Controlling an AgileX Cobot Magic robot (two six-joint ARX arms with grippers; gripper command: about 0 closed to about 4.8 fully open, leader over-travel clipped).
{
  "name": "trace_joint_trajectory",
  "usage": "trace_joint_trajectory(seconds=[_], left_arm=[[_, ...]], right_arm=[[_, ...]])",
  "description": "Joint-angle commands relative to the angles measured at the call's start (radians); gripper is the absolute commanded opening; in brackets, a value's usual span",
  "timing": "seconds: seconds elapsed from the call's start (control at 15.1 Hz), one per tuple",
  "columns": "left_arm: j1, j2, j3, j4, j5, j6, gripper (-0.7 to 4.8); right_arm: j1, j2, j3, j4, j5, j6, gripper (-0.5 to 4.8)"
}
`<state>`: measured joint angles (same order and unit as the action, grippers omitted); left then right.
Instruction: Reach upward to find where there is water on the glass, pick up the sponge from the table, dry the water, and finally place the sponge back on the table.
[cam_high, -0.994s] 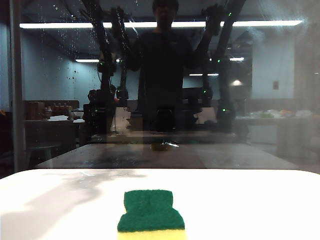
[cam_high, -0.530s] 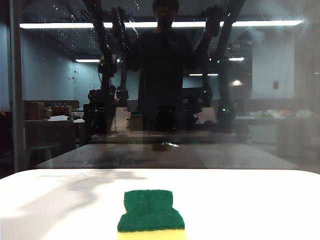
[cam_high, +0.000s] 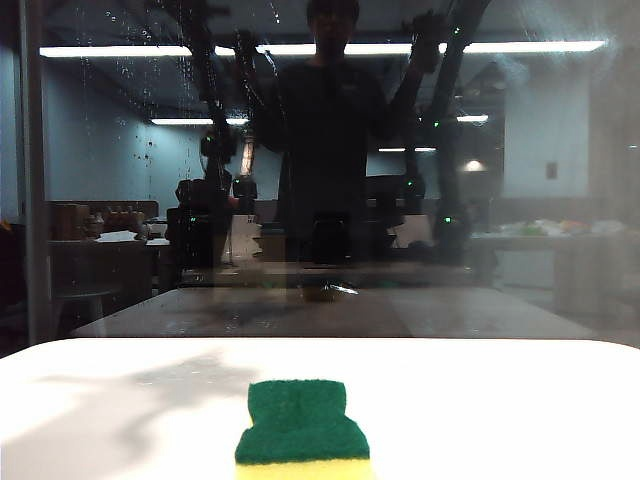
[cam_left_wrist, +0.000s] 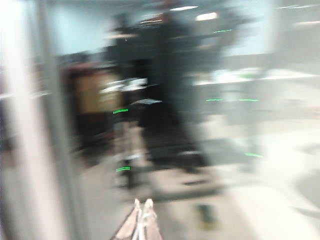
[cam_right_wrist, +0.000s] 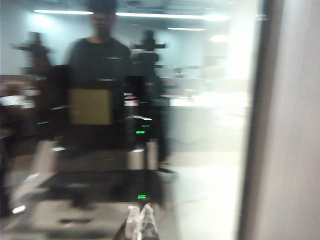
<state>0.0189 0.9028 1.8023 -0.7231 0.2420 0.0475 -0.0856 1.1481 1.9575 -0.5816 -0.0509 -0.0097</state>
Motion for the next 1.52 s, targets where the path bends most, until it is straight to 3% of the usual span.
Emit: trace_joint_trajectory(seconds=[0.07, 0.2, 0.4, 0.73, 0.86, 0.93, 0.99, 1.06, 1.33, 1.39, 1.52], left_arm=[[-0.002, -0.089, -0.115, -0.014, 0.176, -0.048, -0.05], [-0.002, -0.152, -0.257, -0.029, 0.258, -0.138, -0.05], [-0.002, -0.257, -0.551, -0.028, 0.499, -0.230, -0.05], [-0.007, -0.391, -0.930, -0.028, 0.548, -0.299, -0.05], [-0.039, -0.383, -1.066, -0.015, 0.542, -0.311, 0.01], [-0.063, -0.367, -1.122, -0.014, 0.543, -0.314, 0.70], [-0.089, -0.347, -1.164, 0.002, 0.542, -0.314, 1.88], [-0.112, -0.330, -1.189, 0.024, 0.536, -0.314, 2.67], [-0.243, -0.249, -1.223, 0.115, 0.359, -0.318, 3.22], [-0.301, -0.211, -1.223, 0.165, 0.313, -0.336, 3.51], [-0.422, -0.093, -1.223, 0.261, 0.246, -0.355, 3.50]], right_arm=[[0.000, -0.005, 0.004, 0.016, -0.192, -0.003, -0.05], [0.000, -0.006, 0.004, 0.017, -0.330, -0.002, -0.05], [0.000, -0.007, 0.004, 0.013, -0.448, -0.002, -0.05], [0.000, -0.014, 0.004, 0.008, -0.497, -0.001, -0.05], [0.000, -0.016, 0.004, 0.000, -0.513, 0.002, -0.05], [0.000, -0.016, 0.004, 0.000, -0.513, 0.005, -0.05], [0.000, -0.016, 0.004, -0.001, -0.514, 0.007, -0.05], [0.000, -0.016, 0.004, -0.001, -0.513, 0.007, -0.05], [0.000, -0.016, 0.004, -0.001, -0.513, 0.007, -0.05], [0.000, -0.015, 0.004, -0.001, -0.513, 0.006, -0.05], [0.000, -0.014, 0.004, -0.001, -0.513, 0.006, -0.04]])
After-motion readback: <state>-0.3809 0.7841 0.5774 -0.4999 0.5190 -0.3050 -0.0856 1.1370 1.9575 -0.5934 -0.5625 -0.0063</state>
